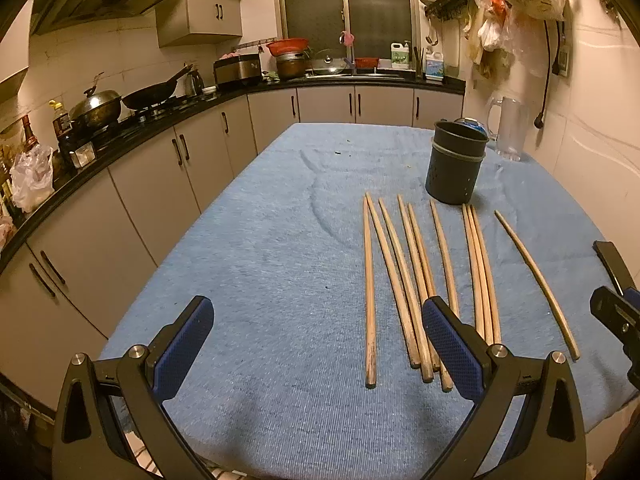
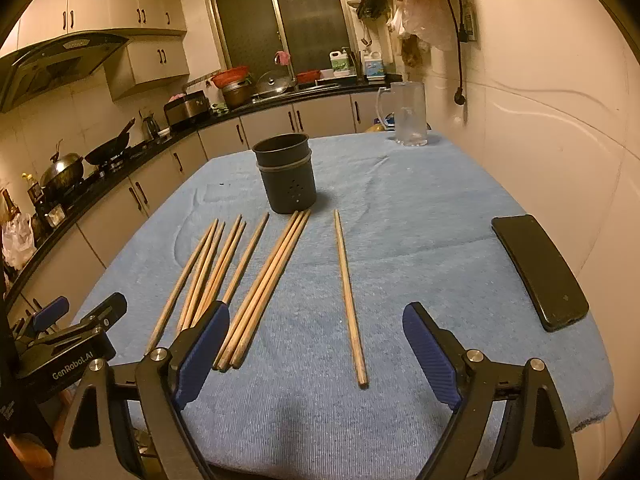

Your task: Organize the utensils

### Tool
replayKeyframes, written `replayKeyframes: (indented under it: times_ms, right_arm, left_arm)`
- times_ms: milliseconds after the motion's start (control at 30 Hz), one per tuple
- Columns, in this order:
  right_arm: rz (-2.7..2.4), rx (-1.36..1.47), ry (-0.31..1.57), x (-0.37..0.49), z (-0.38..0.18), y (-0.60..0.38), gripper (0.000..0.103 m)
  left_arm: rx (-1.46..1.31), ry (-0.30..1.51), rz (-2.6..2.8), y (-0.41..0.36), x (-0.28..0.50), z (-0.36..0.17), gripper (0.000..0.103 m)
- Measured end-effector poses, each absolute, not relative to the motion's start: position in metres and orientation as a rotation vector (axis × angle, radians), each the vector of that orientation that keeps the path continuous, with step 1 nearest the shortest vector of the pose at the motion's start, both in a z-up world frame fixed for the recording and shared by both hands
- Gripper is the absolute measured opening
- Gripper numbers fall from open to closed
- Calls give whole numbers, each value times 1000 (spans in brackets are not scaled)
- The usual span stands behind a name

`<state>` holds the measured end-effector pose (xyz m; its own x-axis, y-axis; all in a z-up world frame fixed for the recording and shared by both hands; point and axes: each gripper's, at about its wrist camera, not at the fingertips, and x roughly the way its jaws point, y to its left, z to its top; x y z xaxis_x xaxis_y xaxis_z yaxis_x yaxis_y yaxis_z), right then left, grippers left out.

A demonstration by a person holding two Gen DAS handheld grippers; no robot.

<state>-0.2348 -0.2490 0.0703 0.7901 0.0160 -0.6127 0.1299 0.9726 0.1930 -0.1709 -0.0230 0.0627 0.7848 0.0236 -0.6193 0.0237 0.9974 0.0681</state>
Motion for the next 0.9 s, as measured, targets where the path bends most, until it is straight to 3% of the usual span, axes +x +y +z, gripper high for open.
replayKeyframes:
  times_ms: [433,600,633,733,900]
  right_arm:
    - [-28,260,742,-187,68,-266,86]
    - [5,312,829,-155,66,-284,68]
    - [12,322,849,-148,65,-288,64]
    - [20,346,891,-130,63,-299,60]
    - [60,395,974,-97,55,-313,44]
  left_arm:
    - [73,758,14,-16,-131,52,103]
    - [19,851,-55,-5,-94,57,103]
    - [3,872,-67,-1,-85,60,101]
    - [-27,930,-89,7,-60,64,81]
    - [-88,1069,-200,8,-17,61,71]
